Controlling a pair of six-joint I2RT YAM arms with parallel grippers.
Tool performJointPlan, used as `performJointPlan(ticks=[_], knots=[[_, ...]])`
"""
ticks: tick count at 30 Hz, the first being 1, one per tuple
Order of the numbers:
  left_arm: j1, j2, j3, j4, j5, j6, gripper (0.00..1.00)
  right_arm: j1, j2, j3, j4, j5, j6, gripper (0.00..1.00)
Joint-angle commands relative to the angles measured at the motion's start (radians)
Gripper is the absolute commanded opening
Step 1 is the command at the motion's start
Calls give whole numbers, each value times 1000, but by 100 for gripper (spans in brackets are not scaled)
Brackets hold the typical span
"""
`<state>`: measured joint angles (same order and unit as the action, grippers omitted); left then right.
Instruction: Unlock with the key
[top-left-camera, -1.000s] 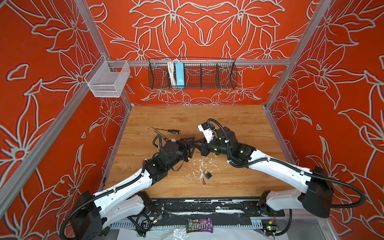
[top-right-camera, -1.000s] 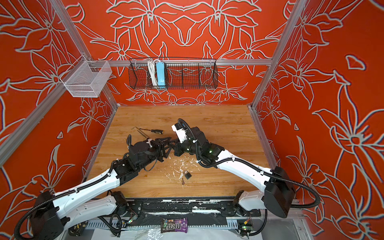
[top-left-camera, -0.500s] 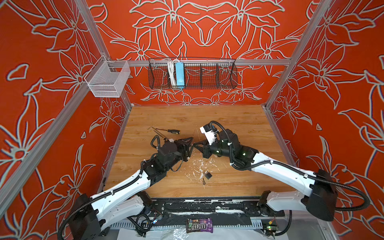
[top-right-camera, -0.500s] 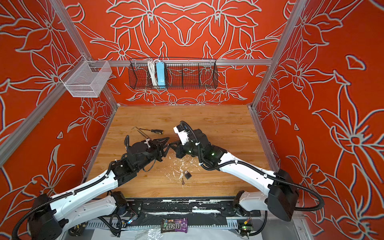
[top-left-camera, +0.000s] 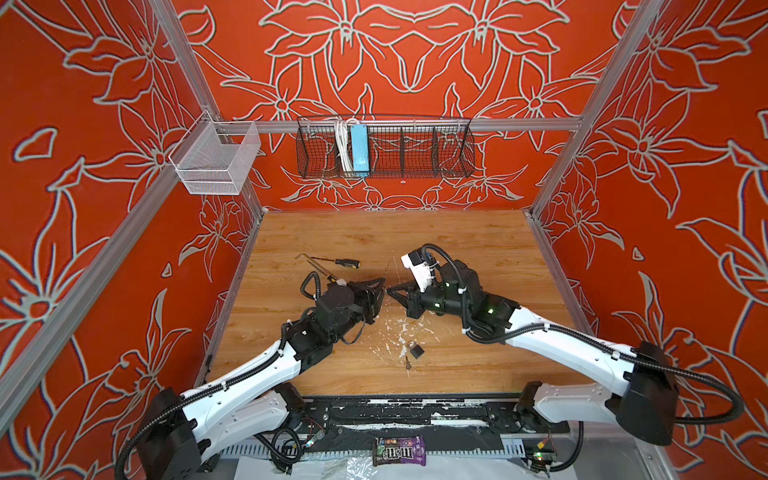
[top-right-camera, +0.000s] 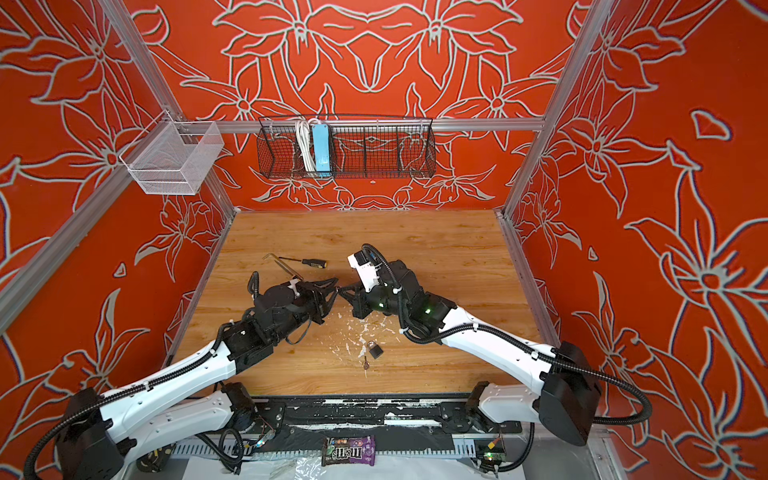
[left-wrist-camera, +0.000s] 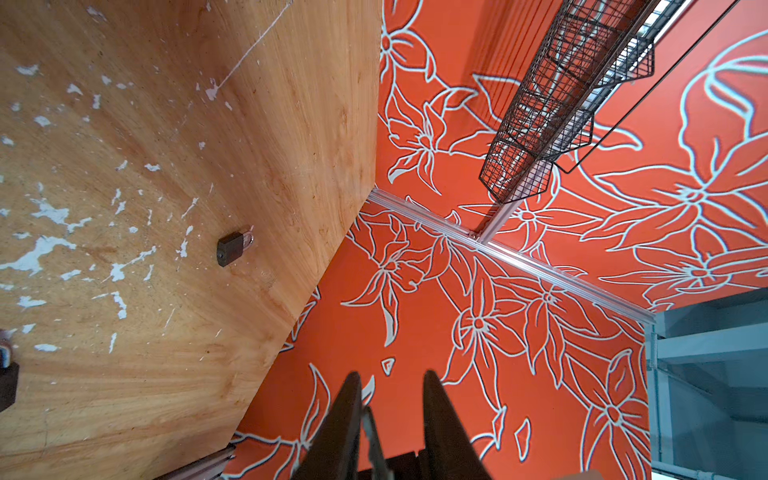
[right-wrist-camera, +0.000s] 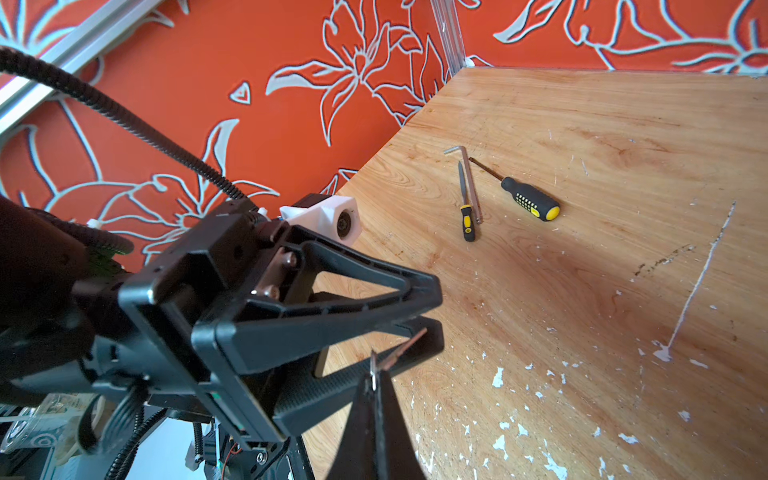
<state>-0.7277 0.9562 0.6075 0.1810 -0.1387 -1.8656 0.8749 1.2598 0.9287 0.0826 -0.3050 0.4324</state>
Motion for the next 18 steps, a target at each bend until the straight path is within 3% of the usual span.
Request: performJointPlan(ticks=[1,18], knots=[[-4,-16,-12,3,-21,-3,24,8,-19,-14,16,22,16,0],[-4,-21,-18,1,-18,1,4,9,-18,-11,10,27,20,0]])
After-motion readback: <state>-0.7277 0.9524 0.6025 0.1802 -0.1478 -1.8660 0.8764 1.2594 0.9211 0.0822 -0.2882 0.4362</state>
